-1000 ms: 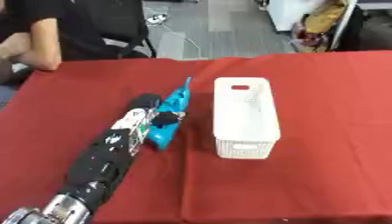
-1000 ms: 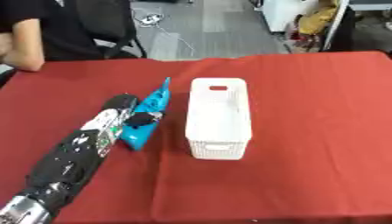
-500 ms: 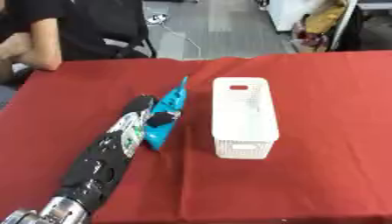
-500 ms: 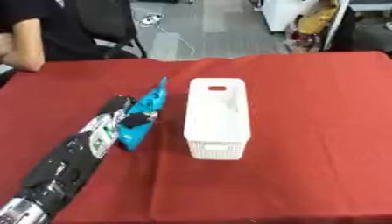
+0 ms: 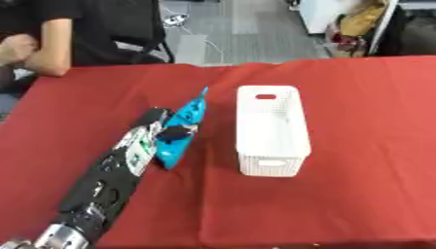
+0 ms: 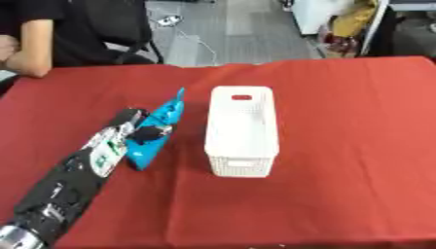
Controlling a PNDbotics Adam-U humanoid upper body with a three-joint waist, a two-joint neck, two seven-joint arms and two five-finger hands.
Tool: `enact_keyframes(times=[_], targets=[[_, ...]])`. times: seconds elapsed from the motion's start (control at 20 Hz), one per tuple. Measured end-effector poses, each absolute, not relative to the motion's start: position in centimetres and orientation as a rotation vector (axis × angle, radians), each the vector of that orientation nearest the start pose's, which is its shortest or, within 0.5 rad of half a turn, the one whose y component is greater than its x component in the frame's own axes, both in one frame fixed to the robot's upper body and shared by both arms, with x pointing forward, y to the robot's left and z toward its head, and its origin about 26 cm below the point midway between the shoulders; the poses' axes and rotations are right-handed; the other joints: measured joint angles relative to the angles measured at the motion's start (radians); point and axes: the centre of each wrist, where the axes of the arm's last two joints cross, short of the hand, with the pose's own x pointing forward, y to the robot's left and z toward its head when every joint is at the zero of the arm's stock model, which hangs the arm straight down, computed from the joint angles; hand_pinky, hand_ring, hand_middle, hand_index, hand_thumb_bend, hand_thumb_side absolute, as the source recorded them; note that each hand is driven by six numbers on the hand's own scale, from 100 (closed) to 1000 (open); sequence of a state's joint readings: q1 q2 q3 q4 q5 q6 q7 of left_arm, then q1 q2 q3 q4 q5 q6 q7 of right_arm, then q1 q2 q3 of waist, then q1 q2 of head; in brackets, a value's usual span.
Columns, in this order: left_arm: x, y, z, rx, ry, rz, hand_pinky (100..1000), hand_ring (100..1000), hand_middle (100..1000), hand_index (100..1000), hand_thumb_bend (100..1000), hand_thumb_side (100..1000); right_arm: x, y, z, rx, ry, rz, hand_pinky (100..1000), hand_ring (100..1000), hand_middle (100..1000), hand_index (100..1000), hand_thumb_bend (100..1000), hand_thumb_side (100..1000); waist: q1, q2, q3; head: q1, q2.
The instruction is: Pick up objects on the table and place them in the box.
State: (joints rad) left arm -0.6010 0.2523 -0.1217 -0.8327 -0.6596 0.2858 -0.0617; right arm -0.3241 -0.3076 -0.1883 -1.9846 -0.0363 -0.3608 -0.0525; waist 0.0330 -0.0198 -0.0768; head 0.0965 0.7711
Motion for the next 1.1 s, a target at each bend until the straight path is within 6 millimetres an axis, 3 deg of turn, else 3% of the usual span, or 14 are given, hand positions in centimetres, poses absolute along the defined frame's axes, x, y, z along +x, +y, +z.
enact_keyframes(times=[0.05,0.1,0.15,0.4,0.6,1.1], targets=[[41.4,26.7,0.2,0.652,-1.055,-0.773,100,100,100,100,100,537,30.0,-30.2,21.6,0.364,3.554,-0.243,763,891,884,945,100,968,0.000,0.002,0.000,0.000,0.000],[41.2,27.0,0.4,0.617,-1.085,-0.722,100,100,100,100,100,768,30.0,-30.2,21.6,0.365,3.554,-0.243,763,891,884,945,100,961,0.000,0.003,0.001,0.000,0.000],[40.9,27.1,0.6,0.576,-1.114,-0.668,100,100,100,100,100,616,30.0,-30.2,21.6,0.366,3.553,-0.243,763,891,884,945,100,968,-0.001,0.004,0.002,0.000,0.000],[40.1,27.8,2.9,0.380,-1.308,-0.354,100,100,100,100,100,662,30.0,-30.3,21.6,0.375,3.551,-0.238,763,891,884,945,100,968,-0.004,0.008,0.006,-0.002,0.000],[39.4,28.7,4.2,0.326,-1.393,-0.179,100,100,100,100,100,681,30.0,-30.4,21.7,0.381,3.551,-0.233,763,891,884,945,100,968,-0.005,0.008,0.007,-0.009,0.000],[38.2,29.9,5.0,0.326,-1.468,0.001,100,100,100,100,100,686,30.0,-30.5,21.7,0.394,3.548,-0.222,763,892,884,945,100,968,-0.009,0.009,0.010,-0.010,0.000]])
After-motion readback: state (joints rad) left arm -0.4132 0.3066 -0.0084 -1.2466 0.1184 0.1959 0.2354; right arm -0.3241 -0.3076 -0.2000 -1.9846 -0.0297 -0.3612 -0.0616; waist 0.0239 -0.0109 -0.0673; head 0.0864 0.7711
